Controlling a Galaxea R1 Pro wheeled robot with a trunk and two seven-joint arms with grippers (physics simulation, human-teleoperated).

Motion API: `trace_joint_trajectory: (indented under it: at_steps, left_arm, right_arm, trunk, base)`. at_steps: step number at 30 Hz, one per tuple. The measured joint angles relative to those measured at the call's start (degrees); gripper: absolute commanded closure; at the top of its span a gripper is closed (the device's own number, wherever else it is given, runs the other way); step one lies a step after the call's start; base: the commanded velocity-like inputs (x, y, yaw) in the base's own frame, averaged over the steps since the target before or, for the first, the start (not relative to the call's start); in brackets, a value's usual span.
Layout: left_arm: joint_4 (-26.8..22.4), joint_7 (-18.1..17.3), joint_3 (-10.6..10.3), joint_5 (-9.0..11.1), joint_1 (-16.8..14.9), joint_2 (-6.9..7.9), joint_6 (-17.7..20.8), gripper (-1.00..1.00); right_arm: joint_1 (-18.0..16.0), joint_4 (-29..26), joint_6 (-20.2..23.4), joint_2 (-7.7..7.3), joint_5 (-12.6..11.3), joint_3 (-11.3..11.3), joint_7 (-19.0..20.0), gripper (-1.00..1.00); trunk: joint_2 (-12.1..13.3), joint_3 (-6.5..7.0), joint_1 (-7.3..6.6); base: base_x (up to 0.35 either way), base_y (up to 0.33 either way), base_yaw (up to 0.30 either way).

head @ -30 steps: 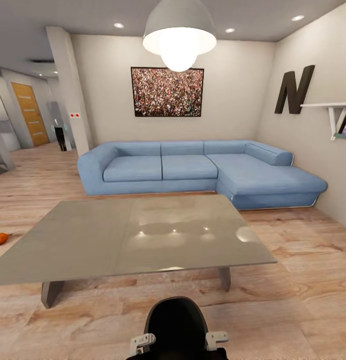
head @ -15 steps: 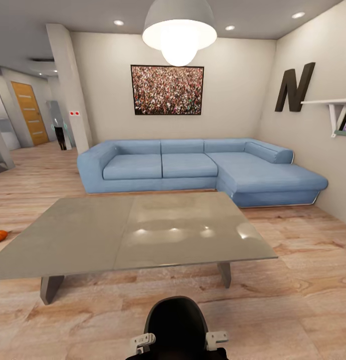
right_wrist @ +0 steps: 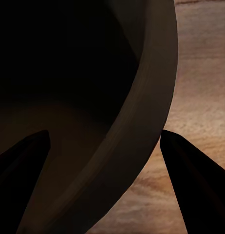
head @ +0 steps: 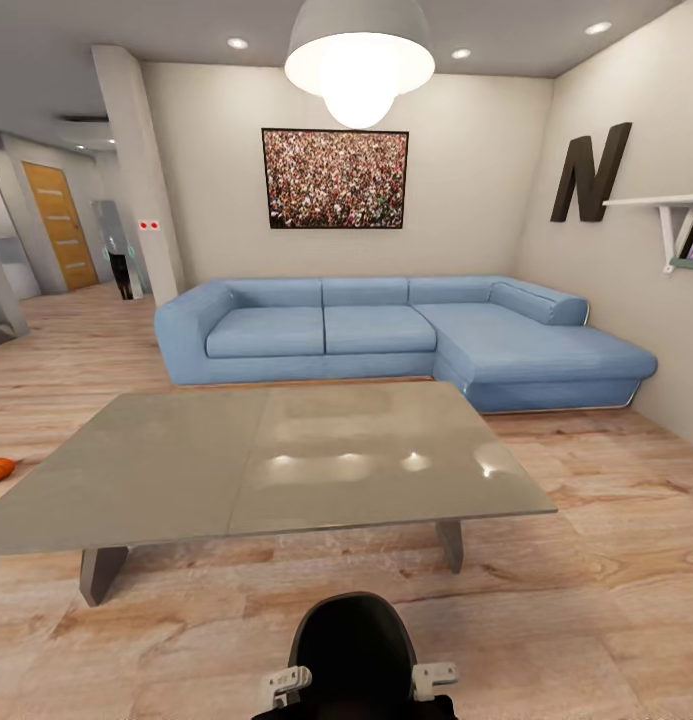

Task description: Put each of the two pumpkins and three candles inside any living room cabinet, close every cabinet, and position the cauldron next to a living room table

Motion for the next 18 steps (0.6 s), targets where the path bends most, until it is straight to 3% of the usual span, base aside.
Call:
trace_joint_trajectory:
  at_steps: [18]
  left_arm:
    - [-0.07,0.01,0.05,-0.03,0.00,0.00,0.15,1.00]
  right_arm:
    - [-0.01,-0.02,0.08,0.00,0.02,-0.03,0.03,1.00]
  trunk:
    - [0.00,0.00,0.00]
  base:
    - [0.036,0.000,0.000]
